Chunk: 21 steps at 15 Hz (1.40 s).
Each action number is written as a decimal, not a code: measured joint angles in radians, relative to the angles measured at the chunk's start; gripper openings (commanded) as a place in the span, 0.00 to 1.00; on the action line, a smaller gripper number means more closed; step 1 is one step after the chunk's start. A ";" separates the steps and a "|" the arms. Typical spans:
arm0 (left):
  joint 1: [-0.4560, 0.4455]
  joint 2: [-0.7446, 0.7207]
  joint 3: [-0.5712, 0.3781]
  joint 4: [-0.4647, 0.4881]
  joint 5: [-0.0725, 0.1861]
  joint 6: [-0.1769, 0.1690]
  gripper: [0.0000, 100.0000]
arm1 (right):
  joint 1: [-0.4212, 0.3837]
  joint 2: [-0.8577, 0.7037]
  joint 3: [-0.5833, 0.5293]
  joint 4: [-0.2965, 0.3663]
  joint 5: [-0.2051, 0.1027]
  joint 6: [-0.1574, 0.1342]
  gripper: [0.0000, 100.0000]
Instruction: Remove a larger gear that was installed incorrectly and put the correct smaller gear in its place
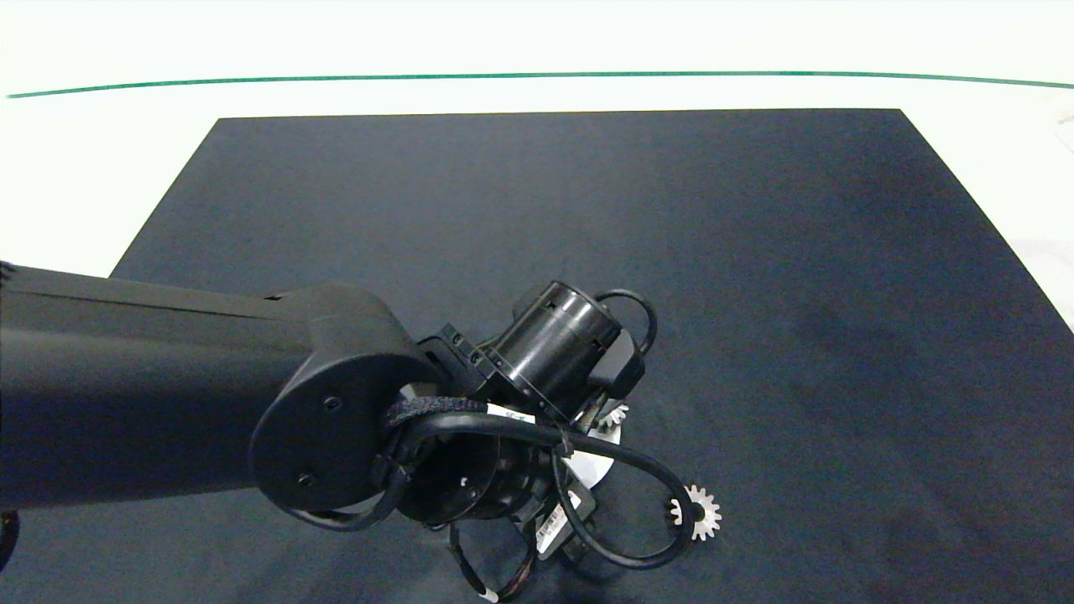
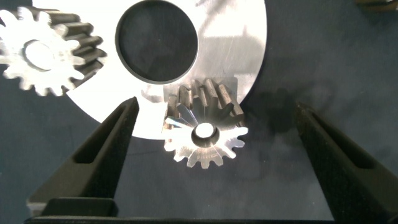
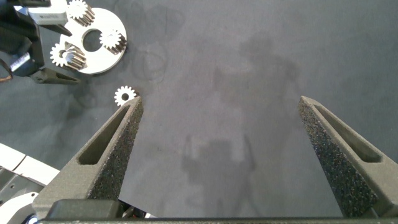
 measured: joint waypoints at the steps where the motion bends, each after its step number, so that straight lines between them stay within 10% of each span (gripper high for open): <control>1: 0.000 0.004 0.000 0.000 0.000 0.000 0.90 | 0.000 0.000 0.000 0.000 0.000 0.000 1.00; 21: -0.009 0.017 0.029 -0.042 0.014 -0.003 0.51 | 0.001 0.002 0.028 -0.030 0.004 -0.003 1.00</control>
